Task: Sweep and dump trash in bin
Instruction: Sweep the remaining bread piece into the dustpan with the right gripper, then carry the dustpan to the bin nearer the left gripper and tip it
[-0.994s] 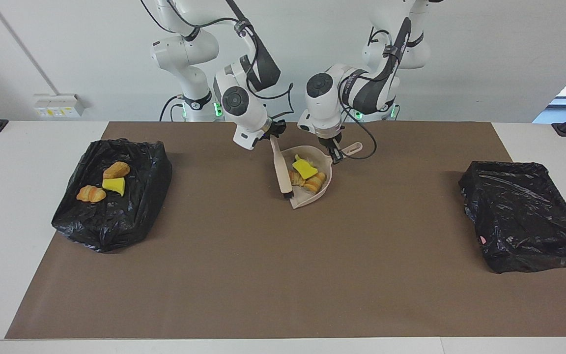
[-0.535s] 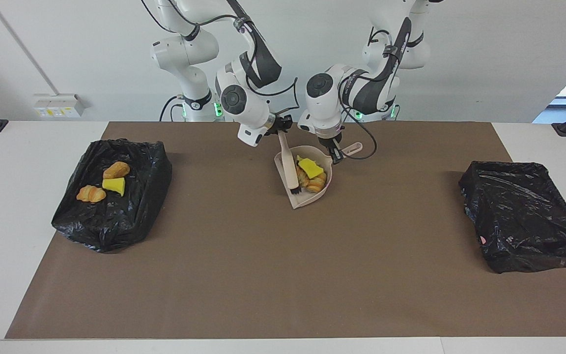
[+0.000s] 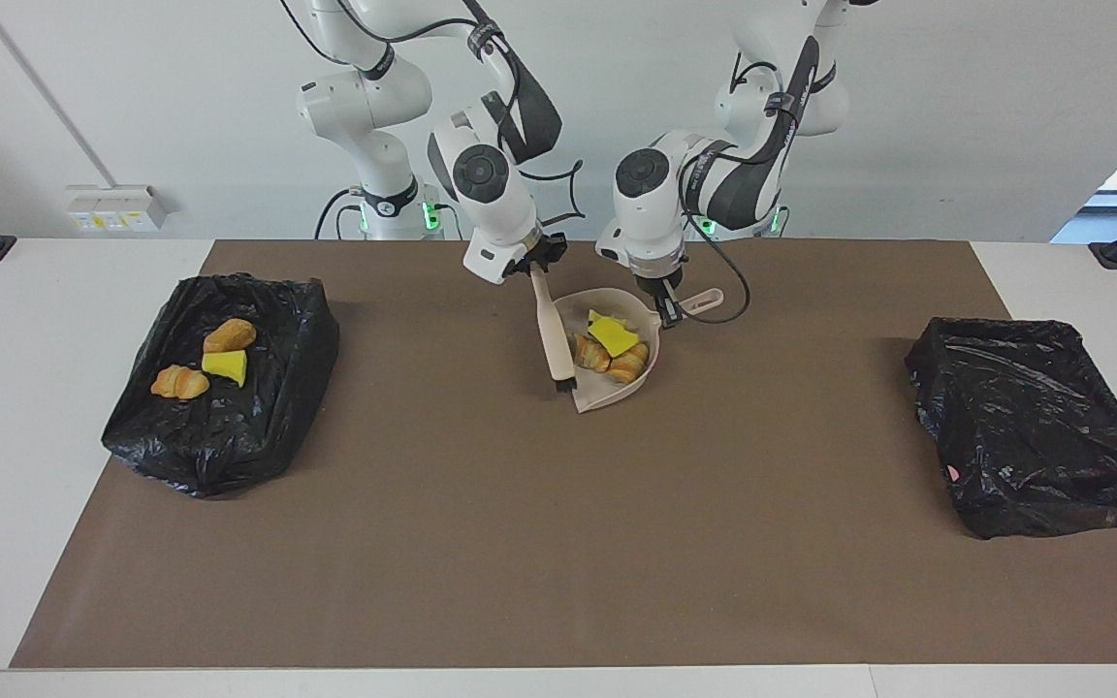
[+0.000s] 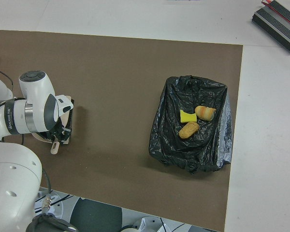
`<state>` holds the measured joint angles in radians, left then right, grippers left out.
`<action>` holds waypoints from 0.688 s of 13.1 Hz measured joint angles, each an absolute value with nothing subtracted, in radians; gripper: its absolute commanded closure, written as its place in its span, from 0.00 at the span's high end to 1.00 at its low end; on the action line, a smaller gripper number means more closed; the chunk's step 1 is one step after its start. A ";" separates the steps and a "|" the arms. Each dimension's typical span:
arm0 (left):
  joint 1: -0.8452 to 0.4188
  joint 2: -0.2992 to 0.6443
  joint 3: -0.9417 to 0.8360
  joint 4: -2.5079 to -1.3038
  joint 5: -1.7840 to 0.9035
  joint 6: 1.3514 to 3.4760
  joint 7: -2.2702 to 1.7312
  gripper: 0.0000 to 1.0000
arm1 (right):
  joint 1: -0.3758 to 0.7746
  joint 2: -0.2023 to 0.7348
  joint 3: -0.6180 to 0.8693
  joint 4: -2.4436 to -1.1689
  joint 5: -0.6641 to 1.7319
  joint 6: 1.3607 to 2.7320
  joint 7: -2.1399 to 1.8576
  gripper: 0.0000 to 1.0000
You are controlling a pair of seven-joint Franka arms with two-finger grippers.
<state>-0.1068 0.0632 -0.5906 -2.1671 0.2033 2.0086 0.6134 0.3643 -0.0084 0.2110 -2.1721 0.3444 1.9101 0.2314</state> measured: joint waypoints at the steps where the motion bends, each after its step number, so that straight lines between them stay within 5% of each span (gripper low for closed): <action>1: -0.105 0.063 -0.589 -2.166 0.203 2.009 0.627 0.00 | 0.364 -0.014 0.211 -2.163 0.312 1.903 0.255 0.00; 9: -0.097 -0.052 -0.355 -2.130 0.204 2.010 0.982 0.00 | 0.361 -0.069 0.204 -2.091 0.213 1.792 0.448 0.00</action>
<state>-0.0969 -0.0519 -0.3551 -2.1304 0.2042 2.0099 0.9818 0.3610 -0.0693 0.2042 -2.0914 0.2135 1.7918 0.4485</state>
